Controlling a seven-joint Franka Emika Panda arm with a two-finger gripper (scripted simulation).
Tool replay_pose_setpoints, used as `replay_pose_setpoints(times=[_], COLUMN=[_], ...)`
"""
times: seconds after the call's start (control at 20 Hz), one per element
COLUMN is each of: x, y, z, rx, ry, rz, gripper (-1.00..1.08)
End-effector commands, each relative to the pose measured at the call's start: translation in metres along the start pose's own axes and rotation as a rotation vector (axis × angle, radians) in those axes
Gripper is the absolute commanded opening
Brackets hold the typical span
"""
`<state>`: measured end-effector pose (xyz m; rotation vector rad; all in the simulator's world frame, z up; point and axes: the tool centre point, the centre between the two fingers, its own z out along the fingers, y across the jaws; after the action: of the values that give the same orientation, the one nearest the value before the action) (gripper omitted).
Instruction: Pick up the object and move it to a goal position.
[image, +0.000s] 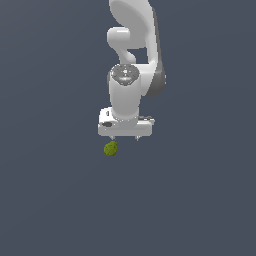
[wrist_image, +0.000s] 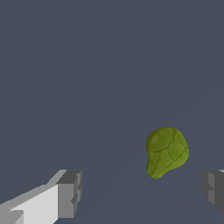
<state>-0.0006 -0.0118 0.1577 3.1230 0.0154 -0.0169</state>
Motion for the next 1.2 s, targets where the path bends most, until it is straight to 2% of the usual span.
replay_pose_setpoints(times=[0.0,0.4,0.7,1.15], x=[0.000,0.009,0.009,0.004], y=[0.000,0.019,0.020,0.027], z=[0.000,-0.018,-0.019,-0.003], rx=[0.000,-0.012,-0.013,-0.002], ry=[0.000,0.033,0.034,0.029], rz=[0.000,-0.008,-0.012,0.099], gripper=[1.00,1.00,1.00,1.00])
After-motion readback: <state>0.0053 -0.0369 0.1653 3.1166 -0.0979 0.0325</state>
